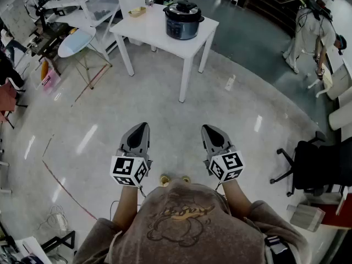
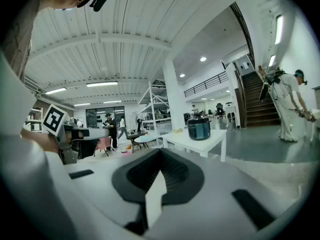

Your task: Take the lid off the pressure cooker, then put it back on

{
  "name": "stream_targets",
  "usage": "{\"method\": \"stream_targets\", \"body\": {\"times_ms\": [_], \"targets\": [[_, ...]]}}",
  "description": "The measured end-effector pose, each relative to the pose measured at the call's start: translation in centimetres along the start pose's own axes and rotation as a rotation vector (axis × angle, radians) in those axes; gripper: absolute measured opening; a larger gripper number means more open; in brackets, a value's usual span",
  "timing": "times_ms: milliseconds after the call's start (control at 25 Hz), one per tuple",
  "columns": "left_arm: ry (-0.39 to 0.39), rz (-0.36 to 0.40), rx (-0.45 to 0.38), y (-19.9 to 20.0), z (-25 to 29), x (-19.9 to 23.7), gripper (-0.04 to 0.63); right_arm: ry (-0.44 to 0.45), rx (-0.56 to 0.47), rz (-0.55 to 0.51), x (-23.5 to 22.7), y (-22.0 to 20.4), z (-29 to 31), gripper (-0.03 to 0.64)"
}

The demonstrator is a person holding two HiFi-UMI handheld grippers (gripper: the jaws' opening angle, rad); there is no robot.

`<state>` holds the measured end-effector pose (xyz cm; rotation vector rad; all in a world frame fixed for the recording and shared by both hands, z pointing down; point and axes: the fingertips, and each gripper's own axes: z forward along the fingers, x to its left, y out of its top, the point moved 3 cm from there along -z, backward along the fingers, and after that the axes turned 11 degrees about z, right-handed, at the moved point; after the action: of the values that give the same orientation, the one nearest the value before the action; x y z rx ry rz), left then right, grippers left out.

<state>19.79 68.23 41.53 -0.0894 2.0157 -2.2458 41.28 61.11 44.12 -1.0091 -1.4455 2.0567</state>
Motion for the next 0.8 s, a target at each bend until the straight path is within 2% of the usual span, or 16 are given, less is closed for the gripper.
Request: {"method": "stream_targets", "body": {"times_ms": [440,640,800], "targets": [[-0.035,0.021,-0.008,-0.4,1.4,1.5,0.003,-0.012,0.010,-0.004,0.2,-0.7,2.4,-0.005],[-0.061,0.055,-0.013,-0.5,1.9,2.7,0.003,-0.023,-0.007,0.011,0.8,-0.7,3.9,-0.005],[-0.064,0.047,-0.011,-0.7,3.0,4.0,0.003,-0.018,-0.004,0.006,1.2,-0.5,5.6,-0.005]]}}
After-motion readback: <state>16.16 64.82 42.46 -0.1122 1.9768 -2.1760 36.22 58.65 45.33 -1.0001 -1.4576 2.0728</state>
